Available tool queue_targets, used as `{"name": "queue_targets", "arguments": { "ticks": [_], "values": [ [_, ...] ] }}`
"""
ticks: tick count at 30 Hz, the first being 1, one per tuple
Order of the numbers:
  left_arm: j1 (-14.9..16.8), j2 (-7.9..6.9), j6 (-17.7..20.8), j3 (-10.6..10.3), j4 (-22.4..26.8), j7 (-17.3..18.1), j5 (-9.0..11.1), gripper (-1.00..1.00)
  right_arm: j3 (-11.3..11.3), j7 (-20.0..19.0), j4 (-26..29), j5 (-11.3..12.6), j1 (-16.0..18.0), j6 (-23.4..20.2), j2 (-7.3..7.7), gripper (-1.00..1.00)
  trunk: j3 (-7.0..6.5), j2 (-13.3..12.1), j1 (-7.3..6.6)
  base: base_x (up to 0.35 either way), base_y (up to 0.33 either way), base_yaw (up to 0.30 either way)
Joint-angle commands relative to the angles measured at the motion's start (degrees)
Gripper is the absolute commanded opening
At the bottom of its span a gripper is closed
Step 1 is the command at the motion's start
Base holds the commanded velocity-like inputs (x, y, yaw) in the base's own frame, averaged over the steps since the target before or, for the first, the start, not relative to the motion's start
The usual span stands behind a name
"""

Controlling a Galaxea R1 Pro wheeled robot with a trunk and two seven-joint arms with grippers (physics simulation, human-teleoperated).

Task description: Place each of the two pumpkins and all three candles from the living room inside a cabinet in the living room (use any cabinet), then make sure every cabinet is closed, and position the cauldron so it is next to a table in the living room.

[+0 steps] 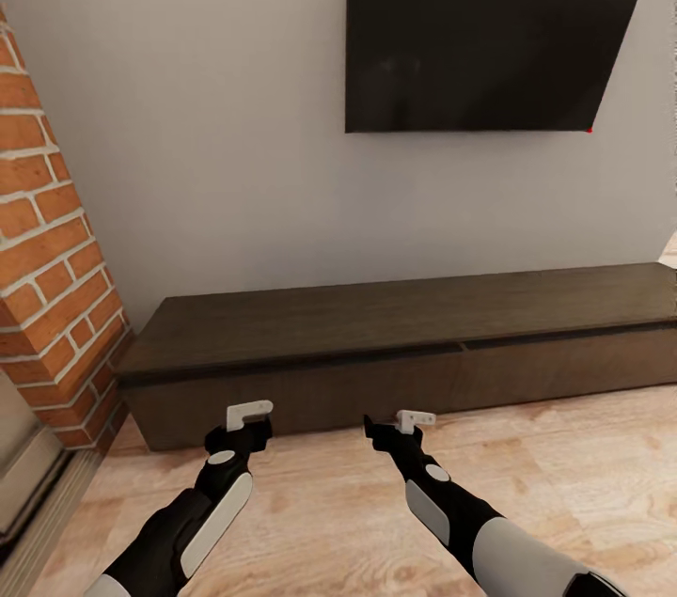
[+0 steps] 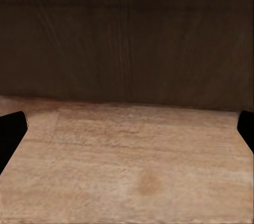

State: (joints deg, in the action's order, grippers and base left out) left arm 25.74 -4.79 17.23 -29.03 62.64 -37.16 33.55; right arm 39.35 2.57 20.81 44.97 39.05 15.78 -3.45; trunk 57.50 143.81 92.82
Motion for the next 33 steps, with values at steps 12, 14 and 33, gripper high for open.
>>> {"name": "queue_targets", "arguments": {
  "ticks": [12, 14, 33],
  "values": [
    [0.2, 0.08, 12.2, 6.8, 2.7, 0.1, 2.2, 1.0, 0.2, 0.8, 0.3, 0.5, 0.1, -12.4, 0.29, 1.0, -2.61, -0.1, -0.32, -0.08, 0.015, 0.0],
    [0.3, 0.08, 14.4, 7.9, 2.9, 0.1, 3.5, 1.0, 0.1, 0.8, 0.3, 0.5, 0.1, -13.9, 1.0, 1.0, -3.05, -0.2, -0.37, -0.069, 0.014, 0.0],
    [0.7, 0.24, 23.6, 10.4, 3.4, 0.1, 5.1, 1.0, 0.0, 0.8, 0.4, 0.5, 0.2, -24.0, 1.86, 1.0, -7.23, -0.4, -0.86, -0.011, 0.001, 0.0]
  ]
}}
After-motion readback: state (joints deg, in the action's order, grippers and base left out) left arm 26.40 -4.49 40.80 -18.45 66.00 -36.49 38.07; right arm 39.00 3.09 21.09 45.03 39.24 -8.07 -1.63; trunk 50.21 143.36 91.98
